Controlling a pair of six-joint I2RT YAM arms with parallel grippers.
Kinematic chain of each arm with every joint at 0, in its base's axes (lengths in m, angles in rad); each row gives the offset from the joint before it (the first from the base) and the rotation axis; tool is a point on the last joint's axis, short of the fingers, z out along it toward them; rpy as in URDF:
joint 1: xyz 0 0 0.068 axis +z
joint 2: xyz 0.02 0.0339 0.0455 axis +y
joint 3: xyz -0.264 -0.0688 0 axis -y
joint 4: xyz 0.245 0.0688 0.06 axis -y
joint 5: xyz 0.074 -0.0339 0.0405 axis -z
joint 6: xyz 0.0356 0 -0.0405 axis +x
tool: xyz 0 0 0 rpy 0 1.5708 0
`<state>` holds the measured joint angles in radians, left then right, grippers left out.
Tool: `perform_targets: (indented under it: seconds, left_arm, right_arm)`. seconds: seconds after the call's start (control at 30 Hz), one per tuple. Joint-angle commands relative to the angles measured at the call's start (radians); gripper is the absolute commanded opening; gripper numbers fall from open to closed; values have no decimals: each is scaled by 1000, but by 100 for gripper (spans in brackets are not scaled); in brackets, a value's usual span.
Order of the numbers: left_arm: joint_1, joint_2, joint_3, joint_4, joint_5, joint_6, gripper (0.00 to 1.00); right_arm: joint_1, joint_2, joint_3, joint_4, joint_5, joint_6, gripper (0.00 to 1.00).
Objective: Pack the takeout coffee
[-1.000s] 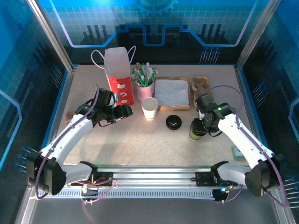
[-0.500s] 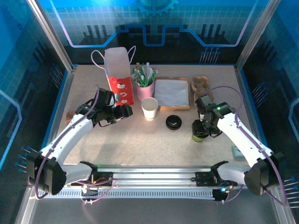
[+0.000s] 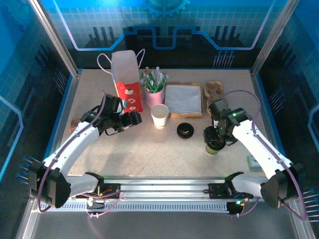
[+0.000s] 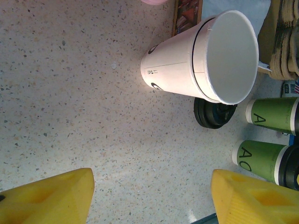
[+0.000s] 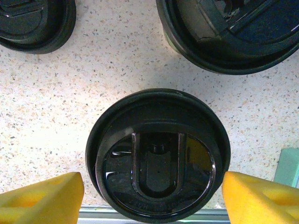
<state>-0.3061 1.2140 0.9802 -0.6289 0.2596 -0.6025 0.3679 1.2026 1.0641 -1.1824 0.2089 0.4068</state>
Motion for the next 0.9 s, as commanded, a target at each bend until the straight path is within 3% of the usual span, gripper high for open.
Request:
perform_targets:
  seconds: [0.0, 0.17, 0.43, 0.67, 0.87]
  left_arm:
    - [-10, -18, 37, -34, 6, 11, 68]
    - [-10, -36, 117, -97, -5, 28, 71]
    - [5, -42, 331, -245, -174, 168, 85]
    - [15, -107, 196, -123, -236, 181, 99]
    - [19, -135, 136, -93, -284, 208, 99]
  right_arm:
    - [5, -29, 52, -29, 16, -5, 78]
    - [7, -50, 176, -27, 125, -35, 79]
    - [-4, 116, 362, 31, 123, -65, 75]
    - [-89, 316, 469, 105, 99, -92, 67]
    - [-159, 538, 656, 81, 101, -110, 63]
